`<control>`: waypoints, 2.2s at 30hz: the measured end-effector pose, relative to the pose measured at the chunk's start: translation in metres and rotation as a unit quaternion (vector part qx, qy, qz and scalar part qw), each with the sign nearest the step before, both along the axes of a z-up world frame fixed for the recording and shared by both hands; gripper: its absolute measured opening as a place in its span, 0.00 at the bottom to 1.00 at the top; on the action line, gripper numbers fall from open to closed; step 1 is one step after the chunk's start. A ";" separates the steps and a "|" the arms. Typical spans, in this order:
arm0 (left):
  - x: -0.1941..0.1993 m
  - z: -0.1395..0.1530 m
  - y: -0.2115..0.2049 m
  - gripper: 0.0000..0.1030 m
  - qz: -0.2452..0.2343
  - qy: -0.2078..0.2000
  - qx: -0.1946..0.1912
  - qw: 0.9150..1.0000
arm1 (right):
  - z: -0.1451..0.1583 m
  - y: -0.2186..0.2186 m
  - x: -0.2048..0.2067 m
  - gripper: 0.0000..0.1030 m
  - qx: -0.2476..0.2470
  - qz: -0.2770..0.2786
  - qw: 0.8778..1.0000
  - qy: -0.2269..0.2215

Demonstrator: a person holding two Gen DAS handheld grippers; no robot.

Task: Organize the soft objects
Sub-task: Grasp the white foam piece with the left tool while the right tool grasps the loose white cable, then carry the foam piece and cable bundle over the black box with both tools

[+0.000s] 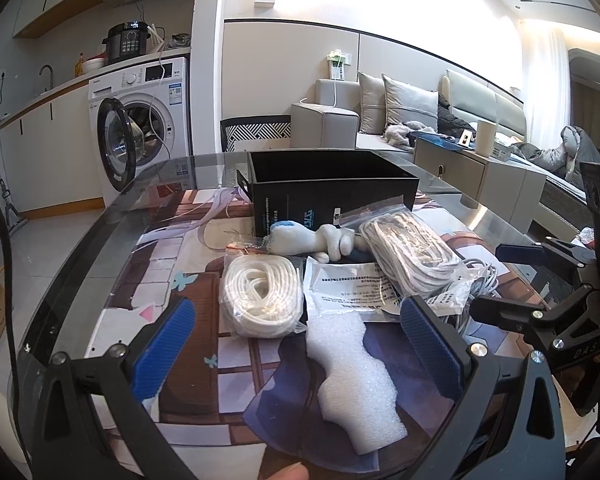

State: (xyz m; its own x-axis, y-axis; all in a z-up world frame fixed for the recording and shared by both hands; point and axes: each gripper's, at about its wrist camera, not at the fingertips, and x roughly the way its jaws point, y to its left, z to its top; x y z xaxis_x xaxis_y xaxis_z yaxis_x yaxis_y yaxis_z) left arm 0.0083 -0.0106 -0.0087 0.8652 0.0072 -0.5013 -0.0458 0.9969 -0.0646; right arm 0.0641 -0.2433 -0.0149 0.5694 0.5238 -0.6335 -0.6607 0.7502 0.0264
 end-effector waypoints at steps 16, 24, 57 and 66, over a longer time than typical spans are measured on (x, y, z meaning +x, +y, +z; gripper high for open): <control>0.001 -0.008 -0.010 0.99 -0.050 0.020 -0.009 0.998 | -0.015 0.006 0.016 0.99 -0.017 0.014 0.999 0.046; 0.005 -0.018 -0.017 0.72 -0.083 0.049 -0.009 0.995 | -0.019 0.013 0.021 0.92 -0.029 0.026 0.997 0.063; -0.001 -0.001 -0.008 0.34 -0.079 0.036 -0.019 0.996 | 0.013 -0.034 -0.002 0.74 0.040 -0.008 0.999 0.017; 0.002 0.014 0.004 0.34 -0.060 0.015 -0.028 0.998 | 0.040 -0.040 -0.007 0.74 0.063 -0.017 0.998 -0.017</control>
State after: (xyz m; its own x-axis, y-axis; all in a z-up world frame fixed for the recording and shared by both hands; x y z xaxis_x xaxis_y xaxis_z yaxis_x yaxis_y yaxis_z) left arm 0.0101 -0.0068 0.0055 0.8422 -0.1249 -0.5245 0.0715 0.9901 -0.1210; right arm 0.0575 -0.2831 0.0246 0.6091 0.5774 -0.5437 -0.6364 0.7649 0.0995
